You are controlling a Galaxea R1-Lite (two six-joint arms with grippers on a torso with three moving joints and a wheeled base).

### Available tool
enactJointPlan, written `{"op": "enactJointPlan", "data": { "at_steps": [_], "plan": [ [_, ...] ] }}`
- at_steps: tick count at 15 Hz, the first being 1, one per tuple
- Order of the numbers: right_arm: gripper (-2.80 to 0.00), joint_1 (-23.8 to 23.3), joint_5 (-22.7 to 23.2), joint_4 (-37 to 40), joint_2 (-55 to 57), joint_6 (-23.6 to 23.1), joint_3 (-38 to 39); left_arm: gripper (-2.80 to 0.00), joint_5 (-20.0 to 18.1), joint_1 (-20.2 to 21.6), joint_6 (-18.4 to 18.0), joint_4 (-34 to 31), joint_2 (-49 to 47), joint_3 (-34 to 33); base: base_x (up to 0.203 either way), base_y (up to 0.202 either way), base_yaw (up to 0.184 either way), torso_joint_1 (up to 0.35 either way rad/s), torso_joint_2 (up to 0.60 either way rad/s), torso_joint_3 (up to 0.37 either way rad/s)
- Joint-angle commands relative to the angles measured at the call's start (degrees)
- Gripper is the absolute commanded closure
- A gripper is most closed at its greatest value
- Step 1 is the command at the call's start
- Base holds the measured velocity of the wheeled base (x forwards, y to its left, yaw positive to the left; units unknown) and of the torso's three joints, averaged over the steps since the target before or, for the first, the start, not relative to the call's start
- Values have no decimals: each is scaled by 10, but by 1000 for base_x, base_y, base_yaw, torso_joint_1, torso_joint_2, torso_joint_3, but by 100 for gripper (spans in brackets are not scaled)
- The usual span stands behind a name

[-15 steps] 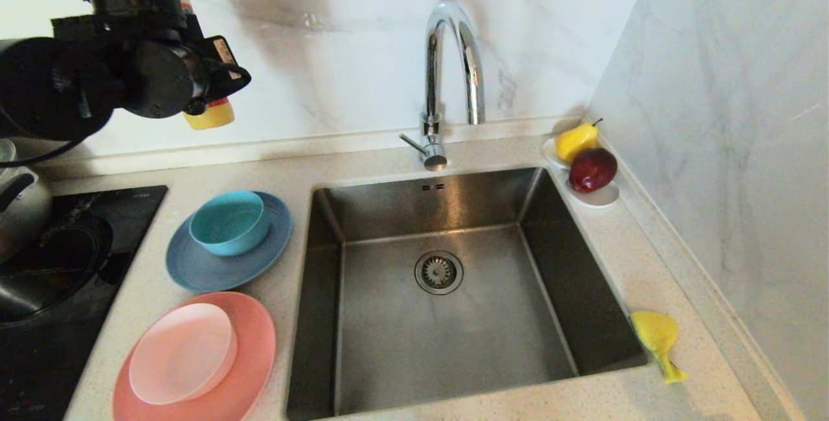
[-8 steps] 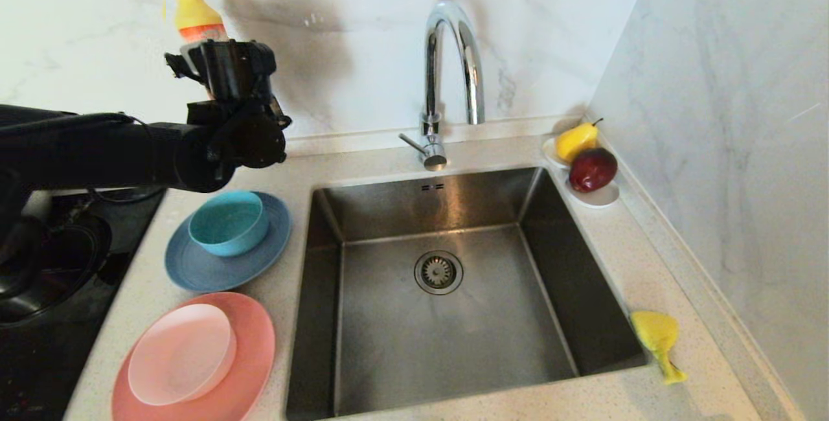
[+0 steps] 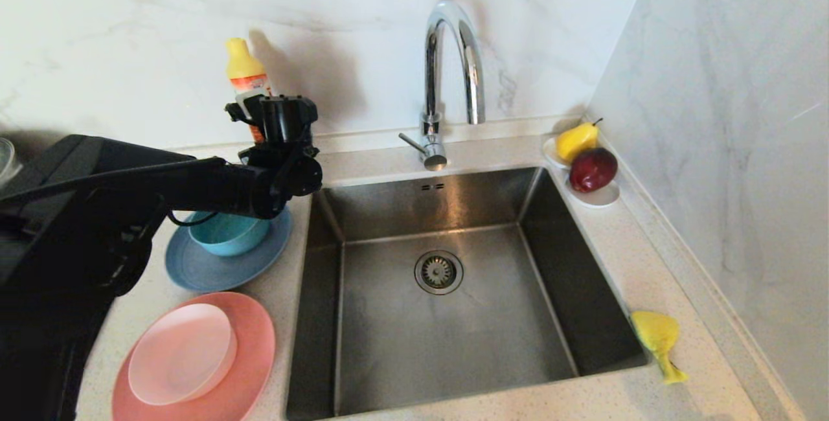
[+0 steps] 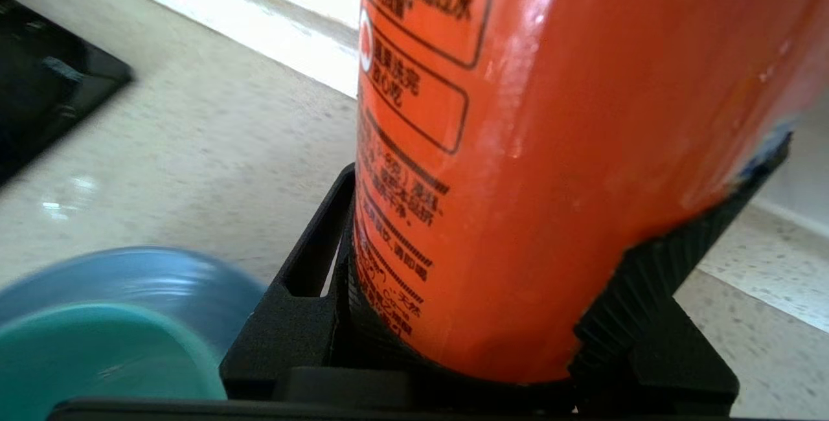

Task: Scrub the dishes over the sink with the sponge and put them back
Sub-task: Place the dish soap on the table

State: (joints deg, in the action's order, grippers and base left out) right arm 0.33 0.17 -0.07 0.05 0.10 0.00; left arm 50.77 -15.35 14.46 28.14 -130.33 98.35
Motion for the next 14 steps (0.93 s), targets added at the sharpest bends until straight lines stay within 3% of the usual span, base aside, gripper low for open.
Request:
{"op": "enactJointPlan", "data": {
  "at_steps": [1, 5, 7, 9, 14],
  "plan": [
    [0, 0, 0, 0, 0, 0, 0, 0, 3, 0, 0, 3, -38, 29, 0, 0, 0, 0, 0, 0],
    [0, 0, 0, 0, 0, 0, 0, 0, 7, 0, -12, 9, -72, 81, 0, 0, 0, 0, 0, 0],
    [0, 0, 0, 0, 0, 0, 0, 0, 14, 1, -35, 46, -84, 91, 0, 0, 0, 0, 0, 0],
    [0, 0, 0, 0, 0, 0, 0, 0, 15, 3, -74, 107, -87, 91, 0, 0, 0, 0, 0, 0],
    [0, 0, 0, 0, 0, -1, 0, 0, 15, 8, -215, 327, -129, 95, 0, 0, 0, 0, 0, 0]
  ]
}}
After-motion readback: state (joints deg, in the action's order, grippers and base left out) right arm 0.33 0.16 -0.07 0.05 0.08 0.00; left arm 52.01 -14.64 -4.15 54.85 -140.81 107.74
